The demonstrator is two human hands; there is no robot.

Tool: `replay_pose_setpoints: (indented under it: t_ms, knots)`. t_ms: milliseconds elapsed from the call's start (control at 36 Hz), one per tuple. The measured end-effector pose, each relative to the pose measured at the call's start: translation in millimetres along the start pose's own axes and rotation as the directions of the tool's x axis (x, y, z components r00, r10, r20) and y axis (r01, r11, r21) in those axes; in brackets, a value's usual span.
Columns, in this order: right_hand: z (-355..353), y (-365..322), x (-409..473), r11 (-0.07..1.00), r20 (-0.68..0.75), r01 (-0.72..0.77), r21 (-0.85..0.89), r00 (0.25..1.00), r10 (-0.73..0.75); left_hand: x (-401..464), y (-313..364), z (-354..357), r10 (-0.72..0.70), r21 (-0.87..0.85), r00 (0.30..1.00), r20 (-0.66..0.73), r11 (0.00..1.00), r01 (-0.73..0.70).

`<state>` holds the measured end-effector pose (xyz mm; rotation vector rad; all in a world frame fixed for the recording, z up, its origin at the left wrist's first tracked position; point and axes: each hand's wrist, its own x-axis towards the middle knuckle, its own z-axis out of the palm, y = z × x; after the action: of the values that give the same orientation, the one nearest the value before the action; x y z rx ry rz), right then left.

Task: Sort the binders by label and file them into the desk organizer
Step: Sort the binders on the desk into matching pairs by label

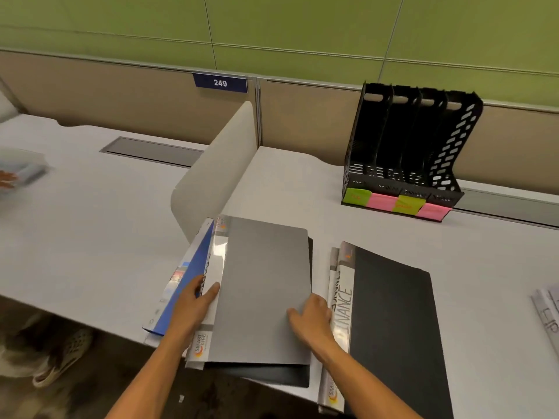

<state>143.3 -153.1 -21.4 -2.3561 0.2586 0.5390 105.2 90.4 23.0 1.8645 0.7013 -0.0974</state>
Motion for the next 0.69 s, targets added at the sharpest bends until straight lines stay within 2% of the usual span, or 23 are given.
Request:
replay_pose_setpoints:
  t_ms: [278,500,694]
  knots:
    - [0.8,20.6,-6.7,0.997,-0.014,0.07,0.024,0.997,-0.07,16.4,1.4,5.6,-0.022,-0.116,0.995,0.101,0.993,0.034]
    - [-17.2,42.2,-3.9,0.999,-0.052,0.03,0.042,0.998,-0.028,10.3,6.4,34.5,0.023,-0.129,0.984,0.179,0.992,0.0]
    - [-45.0,69.7,-0.2,0.985,-0.093,-0.001,0.173,0.996,0.017,11.5,9.5,75.1,0.012,-0.207,0.965,0.262,0.977,0.044]
